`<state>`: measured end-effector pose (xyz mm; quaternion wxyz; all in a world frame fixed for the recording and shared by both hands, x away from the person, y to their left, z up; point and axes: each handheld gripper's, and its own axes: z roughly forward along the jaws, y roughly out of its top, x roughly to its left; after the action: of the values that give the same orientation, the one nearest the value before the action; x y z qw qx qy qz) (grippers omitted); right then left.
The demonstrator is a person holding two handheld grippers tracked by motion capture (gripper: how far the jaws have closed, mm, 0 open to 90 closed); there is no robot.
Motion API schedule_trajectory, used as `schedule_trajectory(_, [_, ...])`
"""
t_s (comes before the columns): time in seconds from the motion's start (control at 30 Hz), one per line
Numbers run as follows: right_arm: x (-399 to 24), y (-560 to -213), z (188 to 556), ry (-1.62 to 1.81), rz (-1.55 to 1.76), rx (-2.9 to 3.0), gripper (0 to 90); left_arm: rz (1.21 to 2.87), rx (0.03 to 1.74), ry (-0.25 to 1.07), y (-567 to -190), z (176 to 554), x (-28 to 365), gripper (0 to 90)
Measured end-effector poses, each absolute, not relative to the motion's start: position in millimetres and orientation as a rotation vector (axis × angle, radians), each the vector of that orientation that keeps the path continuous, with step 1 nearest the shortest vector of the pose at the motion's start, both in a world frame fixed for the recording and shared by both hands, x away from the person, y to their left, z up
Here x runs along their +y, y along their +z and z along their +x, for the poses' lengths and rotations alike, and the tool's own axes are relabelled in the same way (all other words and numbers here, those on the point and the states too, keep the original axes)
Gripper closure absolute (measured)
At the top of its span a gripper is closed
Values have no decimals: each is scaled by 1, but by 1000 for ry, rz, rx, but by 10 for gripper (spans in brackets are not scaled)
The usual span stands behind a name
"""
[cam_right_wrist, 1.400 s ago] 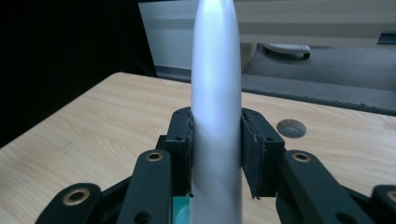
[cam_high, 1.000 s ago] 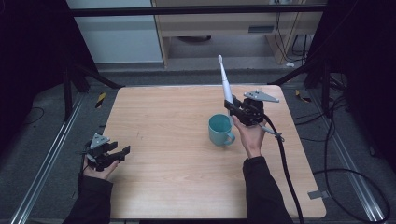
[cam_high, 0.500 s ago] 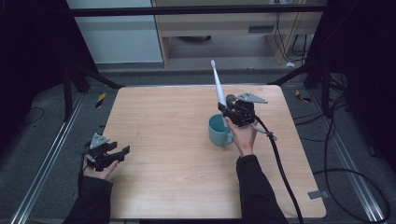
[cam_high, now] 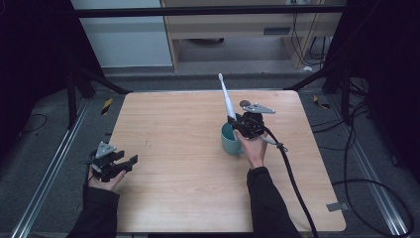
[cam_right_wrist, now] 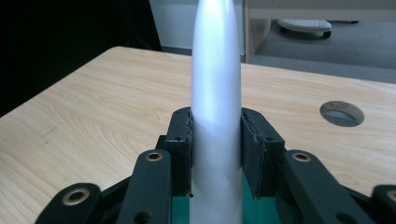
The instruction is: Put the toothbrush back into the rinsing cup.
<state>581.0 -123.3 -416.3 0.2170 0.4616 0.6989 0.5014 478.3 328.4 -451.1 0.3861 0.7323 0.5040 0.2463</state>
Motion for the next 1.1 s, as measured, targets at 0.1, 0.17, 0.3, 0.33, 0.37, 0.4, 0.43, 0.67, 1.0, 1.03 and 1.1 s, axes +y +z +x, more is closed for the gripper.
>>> schedule_trajectory(0.1, [-120, -420, 582, 1368, 1279, 1952, 662, 1863, 1283, 628, -451, 478, 329, 387])
schedule_trajectory(0.17, [-118, -422, 582, 1351, 1283, 1963, 662, 1864, 1284, 628, -451, 478, 329, 388])
schedule_trajectory(0.3, [-116, -424, 582, 1328, 1283, 1982, 661, 1863, 1283, 627, -451, 478, 329, 387])
schedule_trajectory(0.33, [-116, -425, 582, 1323, 1289, 1989, 661, 1864, 1284, 628, -451, 478, 329, 387])
schedule_trajectory(0.37, [-116, -425, 582, 1320, 1291, 1992, 661, 1864, 1284, 628, -451, 478, 329, 387])
schedule_trajectory(0.4, [-116, -425, 582, 1312, 1289, 1996, 661, 1864, 1283, 628, -451, 478, 329, 388])
schedule_trajectory(0.43, [-115, -425, 581, 1309, 1293, 2000, 661, 1864, 1284, 628, -451, 478, 329, 388])
schedule_trajectory(0.67, [-113, -429, 581, 1266, 1298, 2036, 660, 1862, 1282, 629, -451, 478, 329, 388])
schedule_trajectory(1.0, [-113, -432, 578, 1242, 1285, 2049, 659, 1862, 1281, 628, -450, 478, 328, 387])
schedule_trajectory(1.03, [-114, -433, 577, 1241, 1291, 2048, 658, 1862, 1280, 629, -450, 478, 328, 387])
schedule_trajectory(1.1, [-116, -435, 576, 1239, 1307, 2050, 658, 1863, 1281, 628, -450, 478, 328, 387])
